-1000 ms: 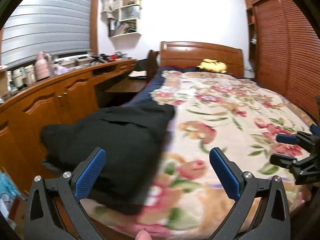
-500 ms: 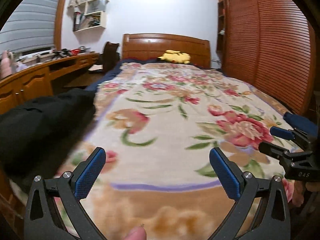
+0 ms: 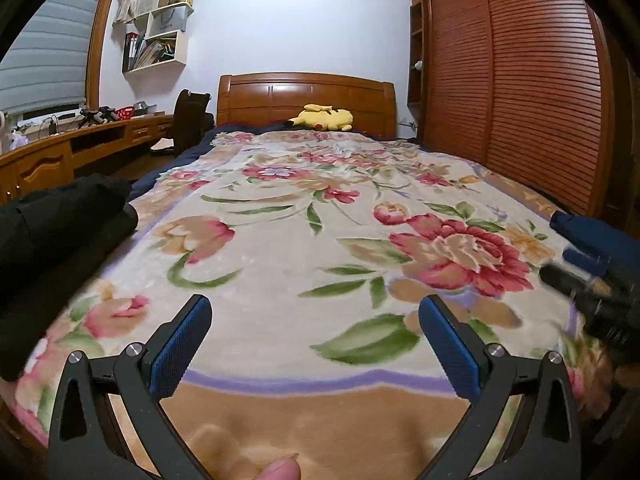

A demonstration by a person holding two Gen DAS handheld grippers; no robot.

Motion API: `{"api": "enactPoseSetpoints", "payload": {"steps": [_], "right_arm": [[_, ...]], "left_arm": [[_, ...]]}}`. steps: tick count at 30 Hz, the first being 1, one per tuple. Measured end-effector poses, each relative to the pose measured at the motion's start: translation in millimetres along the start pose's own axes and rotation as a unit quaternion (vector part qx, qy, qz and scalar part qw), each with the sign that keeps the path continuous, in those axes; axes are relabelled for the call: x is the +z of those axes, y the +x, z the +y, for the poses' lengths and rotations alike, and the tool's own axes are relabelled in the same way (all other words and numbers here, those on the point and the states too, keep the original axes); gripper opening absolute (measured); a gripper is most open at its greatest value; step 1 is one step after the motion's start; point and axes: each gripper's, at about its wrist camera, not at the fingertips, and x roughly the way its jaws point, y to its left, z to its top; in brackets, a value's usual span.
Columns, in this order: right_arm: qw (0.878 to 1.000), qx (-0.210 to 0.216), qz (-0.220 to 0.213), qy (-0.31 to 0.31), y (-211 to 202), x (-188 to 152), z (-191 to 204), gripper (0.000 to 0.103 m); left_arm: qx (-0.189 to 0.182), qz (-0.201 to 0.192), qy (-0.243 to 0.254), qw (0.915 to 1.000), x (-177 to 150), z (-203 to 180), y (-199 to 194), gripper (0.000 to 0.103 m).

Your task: Fold large clothes

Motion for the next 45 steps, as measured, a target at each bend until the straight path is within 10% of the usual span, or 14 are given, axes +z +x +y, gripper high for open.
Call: {"api": "enactPoseSetpoints", "payload": {"steps": [45], "right_arm": [[1.000,-0.018,0.005,0.009,13,-20,-10,0.083]], "left_arm": [[0.002,-0.009,0.007,0.9999,-13,-3,0,0.103]]}}
